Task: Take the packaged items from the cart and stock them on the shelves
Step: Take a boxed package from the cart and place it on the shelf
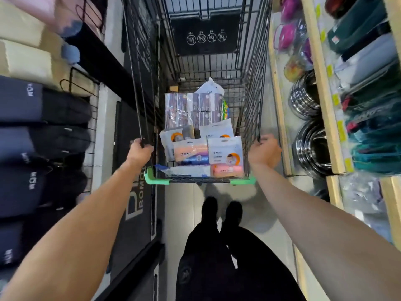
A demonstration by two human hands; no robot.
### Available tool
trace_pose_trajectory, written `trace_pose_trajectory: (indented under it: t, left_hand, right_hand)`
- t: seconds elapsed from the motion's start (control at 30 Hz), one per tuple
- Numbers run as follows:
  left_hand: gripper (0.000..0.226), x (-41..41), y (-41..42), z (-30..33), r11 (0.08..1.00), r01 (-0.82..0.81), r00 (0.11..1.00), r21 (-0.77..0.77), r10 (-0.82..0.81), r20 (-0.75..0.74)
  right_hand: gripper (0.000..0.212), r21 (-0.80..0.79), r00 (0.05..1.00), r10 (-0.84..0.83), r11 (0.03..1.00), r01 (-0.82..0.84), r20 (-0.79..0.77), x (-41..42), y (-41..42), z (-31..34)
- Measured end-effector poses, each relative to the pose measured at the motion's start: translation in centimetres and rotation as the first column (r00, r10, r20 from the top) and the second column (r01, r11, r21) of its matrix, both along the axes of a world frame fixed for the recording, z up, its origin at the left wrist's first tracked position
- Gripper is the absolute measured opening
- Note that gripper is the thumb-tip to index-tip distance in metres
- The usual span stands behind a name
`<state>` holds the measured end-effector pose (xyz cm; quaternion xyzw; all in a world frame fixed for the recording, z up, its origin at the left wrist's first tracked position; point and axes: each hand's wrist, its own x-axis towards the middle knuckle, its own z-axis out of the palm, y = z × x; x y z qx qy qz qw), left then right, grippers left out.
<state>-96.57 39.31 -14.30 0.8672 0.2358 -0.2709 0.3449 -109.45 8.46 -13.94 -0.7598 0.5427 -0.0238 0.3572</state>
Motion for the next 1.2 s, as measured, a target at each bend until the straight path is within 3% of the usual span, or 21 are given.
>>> trace_pose_trajectory:
  t: [0.2, 0.3, 0.4, 0.73, 1.0, 1.2]
  left_hand:
    - [0.014, -1.5, 0.8, -2.1, 1.000, -0.030, 0.993, -0.007, 0.031, 0.113]
    - [0.027, -3.6, 0.7, -1.5, 0.999, -0.026, 0.995, -0.025, 0.028, 0.094]
    - [0.017, -6.6, 1.3, -1.4, 0.999, -0.005, 0.996, -0.045, 0.009, 0.091]
    - [0.017, -18.6, 3.4, -1.5, 0.991, -0.076, 0.993, -0.108, 0.084, 0.078]
    - [0.024, -28.5, 7.3, -1.8, 0.993, -0.104, 0.990, -0.054, 0.109, 0.088]
    - [0.014, -34.8, 11.3, -2.1, 0.993, -0.011, 0.991, 0.115, -0.005, 0.137]
  right_hand:
    - [0.016, -0.042, 0.988, 0.127, 0.991, -0.131, -0.087, -0.9, -0.8, 0.0]
    - [0.016, -0.080, 0.984, 0.135, 0.986, -0.145, -0.116, -2.7, -0.7, -0.2]
    - [0.026, -0.097, 0.980, 0.131, 0.984, -0.147, -0.152, -5.4, -0.6, -0.3]
    - [0.021, -0.153, 0.972, 0.189, 0.966, -0.210, -0.143, -17.3, 1.7, -0.3]
    - [0.015, -0.176, 0.966, 0.231, 0.952, -0.250, -0.118, -28.3, 5.4, -0.9]
    - [0.011, -0.235, 0.967, 0.233, 0.939, -0.251, -0.099, -35.8, 8.3, -1.3]
